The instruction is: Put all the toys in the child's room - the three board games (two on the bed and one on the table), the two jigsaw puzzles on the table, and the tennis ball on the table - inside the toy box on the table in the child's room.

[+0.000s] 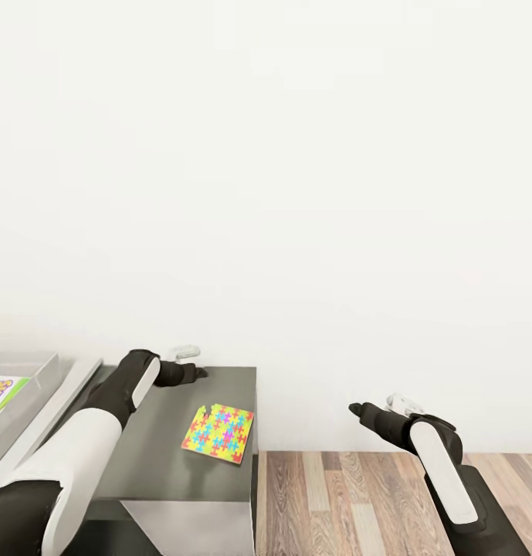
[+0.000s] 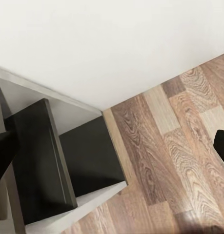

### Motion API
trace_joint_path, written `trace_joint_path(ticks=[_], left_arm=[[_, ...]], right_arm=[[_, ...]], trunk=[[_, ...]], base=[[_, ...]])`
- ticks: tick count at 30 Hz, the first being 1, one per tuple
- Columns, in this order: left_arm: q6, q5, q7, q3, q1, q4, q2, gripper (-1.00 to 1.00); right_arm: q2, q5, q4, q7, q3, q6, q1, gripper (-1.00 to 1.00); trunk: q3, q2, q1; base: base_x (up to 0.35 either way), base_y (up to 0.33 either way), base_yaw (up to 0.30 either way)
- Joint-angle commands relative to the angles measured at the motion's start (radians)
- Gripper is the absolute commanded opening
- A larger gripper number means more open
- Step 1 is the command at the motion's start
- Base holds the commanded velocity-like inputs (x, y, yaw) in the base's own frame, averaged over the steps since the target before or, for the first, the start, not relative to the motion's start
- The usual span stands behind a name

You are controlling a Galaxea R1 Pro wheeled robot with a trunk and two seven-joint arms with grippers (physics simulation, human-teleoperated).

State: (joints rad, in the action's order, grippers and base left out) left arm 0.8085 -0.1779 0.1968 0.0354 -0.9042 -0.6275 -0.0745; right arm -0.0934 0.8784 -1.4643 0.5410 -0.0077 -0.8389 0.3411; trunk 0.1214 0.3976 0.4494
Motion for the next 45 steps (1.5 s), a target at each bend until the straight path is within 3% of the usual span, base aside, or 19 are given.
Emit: trace_joint_path(ticks=[1,12,24,45], left_arm=[[0.005,-0.008,0.021,0.003,-0.001,0.003,-0.002,1.00],[0.006,-0.008,0.119,0.003,-0.004,0.015,-0.018,1.00],[0.012,-0.008,0.235,-0.011,-0.004,0.017,-0.091,1.00],[0.008,-0.008,0.255,-0.026,-0.004,0.017,-0.099,1.00]], right_arm=[[0.000,0.011,-0.001,0.009,0.000,-0.003,0.001,1.00],[-0.002,0.014,-0.003,0.004,0.000,-0.004,0.001,1.00],[0.000,0.017,-0.005,0.004,0.000,-0.006,0.001,1.00],[0.000,0.019,-0.004,-0.001,0.000,-0.005,0.001,1.00]], trunk=[[0.004,0.002,0.001],[0.022,0.002,0.001],[0.042,0.002,0.001],[0.077,0.002,0.001]], base=[[0.000,0.000,0.000],[0.000,0.000,0.000],[0.000,0.000,0.000],[0.000,0.000,0.000]])
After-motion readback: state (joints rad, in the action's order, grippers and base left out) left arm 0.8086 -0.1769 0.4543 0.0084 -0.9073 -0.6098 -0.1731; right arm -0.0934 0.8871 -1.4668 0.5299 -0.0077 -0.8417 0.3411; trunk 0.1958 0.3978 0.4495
